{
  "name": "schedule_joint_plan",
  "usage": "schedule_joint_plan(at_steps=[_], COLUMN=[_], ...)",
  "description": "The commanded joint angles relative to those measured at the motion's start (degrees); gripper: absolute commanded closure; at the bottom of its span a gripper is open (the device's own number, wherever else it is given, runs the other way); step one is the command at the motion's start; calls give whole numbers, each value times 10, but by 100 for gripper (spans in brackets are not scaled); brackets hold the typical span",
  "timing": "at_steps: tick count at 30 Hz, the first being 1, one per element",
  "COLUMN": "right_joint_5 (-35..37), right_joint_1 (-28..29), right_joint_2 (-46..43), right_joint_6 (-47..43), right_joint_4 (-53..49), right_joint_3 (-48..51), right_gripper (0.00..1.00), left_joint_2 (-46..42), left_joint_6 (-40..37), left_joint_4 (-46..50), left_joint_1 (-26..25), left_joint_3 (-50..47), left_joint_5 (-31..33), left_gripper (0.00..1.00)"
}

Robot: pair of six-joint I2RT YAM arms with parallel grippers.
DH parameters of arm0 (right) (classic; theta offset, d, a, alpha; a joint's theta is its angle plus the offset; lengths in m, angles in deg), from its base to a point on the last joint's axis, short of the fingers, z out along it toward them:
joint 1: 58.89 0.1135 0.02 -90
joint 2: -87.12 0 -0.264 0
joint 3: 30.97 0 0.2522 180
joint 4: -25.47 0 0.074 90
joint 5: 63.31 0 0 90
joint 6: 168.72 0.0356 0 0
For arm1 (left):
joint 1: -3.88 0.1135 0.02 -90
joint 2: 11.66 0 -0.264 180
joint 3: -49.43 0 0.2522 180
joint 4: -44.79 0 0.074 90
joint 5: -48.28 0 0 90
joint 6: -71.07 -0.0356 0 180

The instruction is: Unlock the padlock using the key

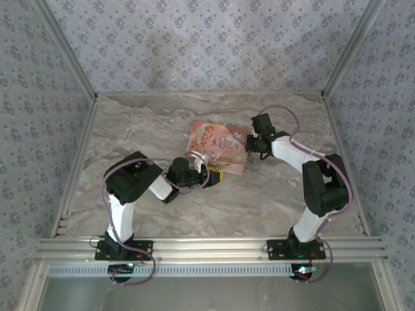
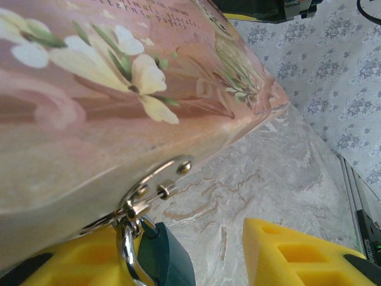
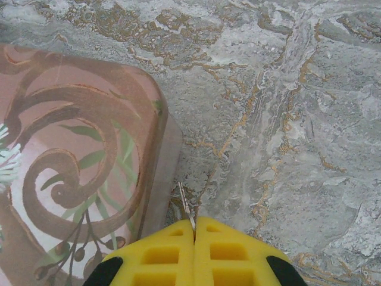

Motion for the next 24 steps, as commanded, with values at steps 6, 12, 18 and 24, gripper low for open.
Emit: schedule_joint_plan(at_steps=[6, 12, 18, 24], right_joint_5=[-9, -10, -9, -9], right_joint_1=[7, 8, 8, 8], right_joint_2=[-3, -5, -9, -14], right_joint_6=[-11, -10, -12, -14], right_joint_4=[-14, -13, -12, -11], right_joint_3=[-10, -10, -8, -6], right_gripper=[100, 100, 100, 100], left_joint_2=[-33, -36, -40, -51], left_joint_6=[14, 31, 42, 29], left_joint_4=[54, 89, 157, 198], left_joint_1=[17, 30, 39, 40], left_joint_3=[3, 11, 37, 48], left_joint_5=[-1, -14, -35, -38], left_gripper=[57, 59, 67, 74])
